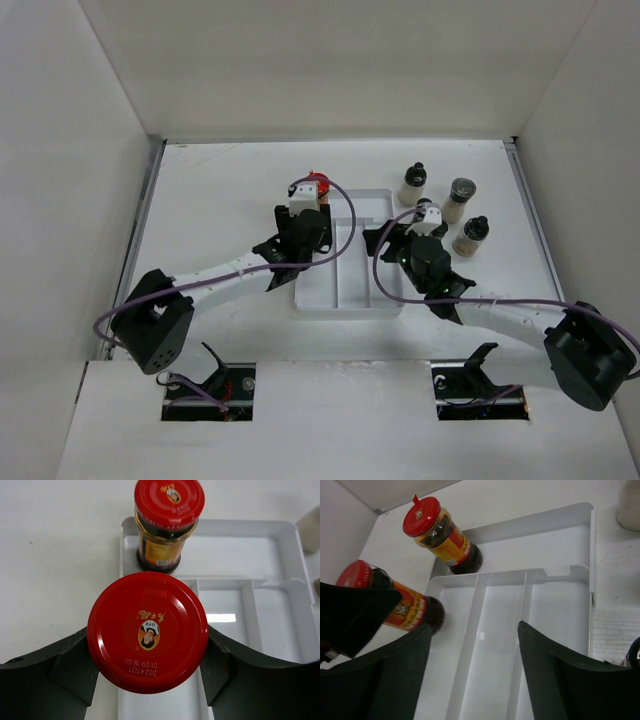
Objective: Organize the condiment bottles
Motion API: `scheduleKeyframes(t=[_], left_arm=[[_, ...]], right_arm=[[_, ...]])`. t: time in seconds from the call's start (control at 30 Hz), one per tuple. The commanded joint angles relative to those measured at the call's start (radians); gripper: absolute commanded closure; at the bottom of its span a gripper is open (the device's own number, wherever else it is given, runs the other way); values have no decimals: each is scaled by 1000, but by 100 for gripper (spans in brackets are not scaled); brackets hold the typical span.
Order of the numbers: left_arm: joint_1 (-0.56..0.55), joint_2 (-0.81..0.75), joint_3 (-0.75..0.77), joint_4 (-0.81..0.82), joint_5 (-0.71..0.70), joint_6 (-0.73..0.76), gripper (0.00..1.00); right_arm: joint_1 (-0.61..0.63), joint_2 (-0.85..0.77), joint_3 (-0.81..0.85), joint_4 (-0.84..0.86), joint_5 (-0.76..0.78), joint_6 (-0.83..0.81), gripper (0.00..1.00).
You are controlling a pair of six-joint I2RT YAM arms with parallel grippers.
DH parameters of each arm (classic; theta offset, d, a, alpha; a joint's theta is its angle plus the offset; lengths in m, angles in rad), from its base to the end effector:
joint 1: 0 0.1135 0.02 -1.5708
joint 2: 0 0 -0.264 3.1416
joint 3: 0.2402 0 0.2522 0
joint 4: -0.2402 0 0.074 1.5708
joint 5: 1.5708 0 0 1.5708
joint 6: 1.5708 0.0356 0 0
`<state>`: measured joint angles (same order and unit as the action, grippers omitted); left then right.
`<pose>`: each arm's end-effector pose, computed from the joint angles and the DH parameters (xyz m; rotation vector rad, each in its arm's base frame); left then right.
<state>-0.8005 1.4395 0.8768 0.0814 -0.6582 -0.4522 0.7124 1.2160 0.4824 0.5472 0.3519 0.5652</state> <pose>0.2351 -0.2111 0.2480 -0.0582 1.9478 -0.1498 0.2017 0.1580 0.2217 0.1299 1.7825 0.6216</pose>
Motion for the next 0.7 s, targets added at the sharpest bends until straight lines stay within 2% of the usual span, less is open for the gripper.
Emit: scheduleKeyframes(t=[0.0, 0.07, 0.13, 0.27, 0.33, 0.43, 0.53, 0.67], left_arm=[[-2, -7, 85, 162, -18, 7, 54], [4, 13, 74, 181, -17, 3, 54], [5, 36, 59, 214, -3, 1, 54], [1, 79, 53, 242, 8, 1, 53], [1, 105, 54, 254, 14, 1, 53], [-2, 147, 70, 261, 8, 10, 49], [-2, 170, 76, 261, -1, 15, 40], [-12, 148, 68, 264, -20, 18, 26]], right_arm=[[-9, -44, -5, 57, 25, 2, 28], [-15, -49, -4, 47, 27, 4, 42], [-14, -61, -4, 43, 27, 1, 50], [-17, -90, -18, 43, 51, 2, 53], [-15, -111, -21, 42, 58, -5, 49], [-17, -133, -36, 49, 90, -5, 34], [-23, -153, -42, 42, 108, -4, 24], [-26, -165, -50, 42, 128, -5, 21]])
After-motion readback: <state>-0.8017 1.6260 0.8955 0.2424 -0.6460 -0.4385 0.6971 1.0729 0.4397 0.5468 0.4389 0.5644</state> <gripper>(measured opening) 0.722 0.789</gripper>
